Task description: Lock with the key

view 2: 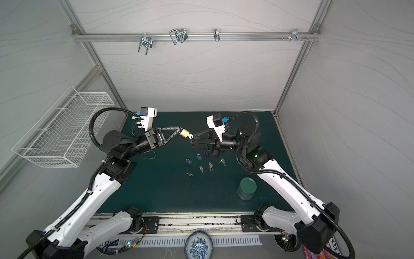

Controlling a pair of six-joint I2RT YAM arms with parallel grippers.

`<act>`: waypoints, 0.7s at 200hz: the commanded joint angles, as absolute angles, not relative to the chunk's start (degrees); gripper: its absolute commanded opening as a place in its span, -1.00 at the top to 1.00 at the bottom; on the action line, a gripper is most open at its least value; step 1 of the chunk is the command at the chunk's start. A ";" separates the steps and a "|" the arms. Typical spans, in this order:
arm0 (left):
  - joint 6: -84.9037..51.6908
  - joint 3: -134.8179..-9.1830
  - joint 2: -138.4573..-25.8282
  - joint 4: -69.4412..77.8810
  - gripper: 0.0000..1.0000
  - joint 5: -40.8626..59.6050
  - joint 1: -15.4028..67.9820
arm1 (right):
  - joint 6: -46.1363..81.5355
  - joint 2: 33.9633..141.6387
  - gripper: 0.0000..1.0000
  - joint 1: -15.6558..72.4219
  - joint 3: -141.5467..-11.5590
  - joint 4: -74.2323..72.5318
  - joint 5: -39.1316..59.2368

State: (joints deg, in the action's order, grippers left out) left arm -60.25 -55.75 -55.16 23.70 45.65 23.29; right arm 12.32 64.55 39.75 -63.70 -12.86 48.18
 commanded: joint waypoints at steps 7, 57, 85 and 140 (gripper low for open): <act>-61.68 -56.63 -55.19 28.99 1.00 47.00 23.03 | 11.05 65.35 0.27 40.43 -65.39 -12.86 49.92; -62.06 -57.22 -55.88 29.27 1.00 47.54 23.03 | 10.78 66.20 0.49 40.90 -65.96 -11.98 50.28; -61.93 -57.26 -55.73 29.20 1.00 47.20 23.03 | 10.68 66.20 0.69 40.94 -66.23 -11.56 50.46; -60.55 -58.39 -55.54 27.23 1.00 46.69 22.68 | 9.54 63.95 1.00 40.79 -64.92 -9.19 49.20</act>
State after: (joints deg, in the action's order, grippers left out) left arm -61.04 -55.75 -55.99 24.56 46.09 23.24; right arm 11.31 66.08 40.53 -64.62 -10.46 49.15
